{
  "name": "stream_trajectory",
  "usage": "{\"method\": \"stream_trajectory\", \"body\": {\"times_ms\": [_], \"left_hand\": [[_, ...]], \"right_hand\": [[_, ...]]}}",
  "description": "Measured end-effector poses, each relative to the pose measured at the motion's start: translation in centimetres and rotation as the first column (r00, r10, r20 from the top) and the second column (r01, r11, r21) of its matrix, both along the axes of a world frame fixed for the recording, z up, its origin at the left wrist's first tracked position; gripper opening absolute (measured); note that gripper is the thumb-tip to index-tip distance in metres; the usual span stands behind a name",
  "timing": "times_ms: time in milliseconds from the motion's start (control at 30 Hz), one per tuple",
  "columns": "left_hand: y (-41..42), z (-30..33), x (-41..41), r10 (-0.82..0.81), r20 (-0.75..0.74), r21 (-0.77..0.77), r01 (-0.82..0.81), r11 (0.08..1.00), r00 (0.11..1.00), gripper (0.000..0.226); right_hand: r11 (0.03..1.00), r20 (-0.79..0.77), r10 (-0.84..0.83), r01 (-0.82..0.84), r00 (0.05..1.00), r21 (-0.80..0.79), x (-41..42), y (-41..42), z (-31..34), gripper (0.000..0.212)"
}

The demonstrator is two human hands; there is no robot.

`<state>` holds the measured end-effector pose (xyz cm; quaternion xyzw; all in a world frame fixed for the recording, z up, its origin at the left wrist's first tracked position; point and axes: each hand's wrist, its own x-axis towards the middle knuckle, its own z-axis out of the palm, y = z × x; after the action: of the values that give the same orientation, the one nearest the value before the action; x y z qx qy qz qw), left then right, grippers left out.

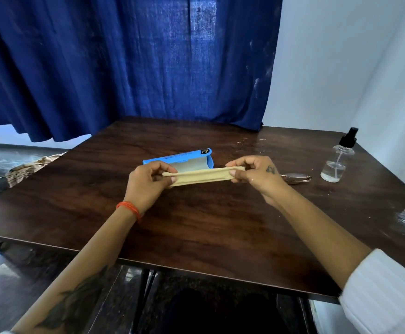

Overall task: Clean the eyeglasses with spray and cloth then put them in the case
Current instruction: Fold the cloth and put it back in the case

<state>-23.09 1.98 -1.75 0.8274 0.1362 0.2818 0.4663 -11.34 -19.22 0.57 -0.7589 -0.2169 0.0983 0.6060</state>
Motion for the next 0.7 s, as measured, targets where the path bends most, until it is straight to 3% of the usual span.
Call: {"method": "stream_trajectory", "body": {"times_ms": [133,267,533,700], "left_hand": [[1.0,-0.2,0.1,0.193,0.043,0.034,-0.194,0.98,0.98,0.018],[1.5,-0.2,0.1,0.29,0.068,0.03,-0.292,0.956,0.955,0.021],[2.9,-0.1,0.7,0.355,-0.002,0.067,-0.354,0.933,0.935,0.057],[3.6,-0.2,1.4,0.331,-0.04,0.03,-0.33,0.944,0.943,0.058]], "right_hand": [[0.993,-0.062,-0.096,0.099,0.993,0.057,0.5,3.5,-0.8,0.016],[0.977,-0.024,-0.203,0.204,0.979,0.067,1.0,5.7,-1.6,0.018],[0.933,0.221,-0.344,0.358,0.912,-0.024,1.7,8.3,-2.8,0.023],[0.931,0.423,-0.304,0.36,0.854,-0.057,1.8,8.9,-3.7,0.016]]}}
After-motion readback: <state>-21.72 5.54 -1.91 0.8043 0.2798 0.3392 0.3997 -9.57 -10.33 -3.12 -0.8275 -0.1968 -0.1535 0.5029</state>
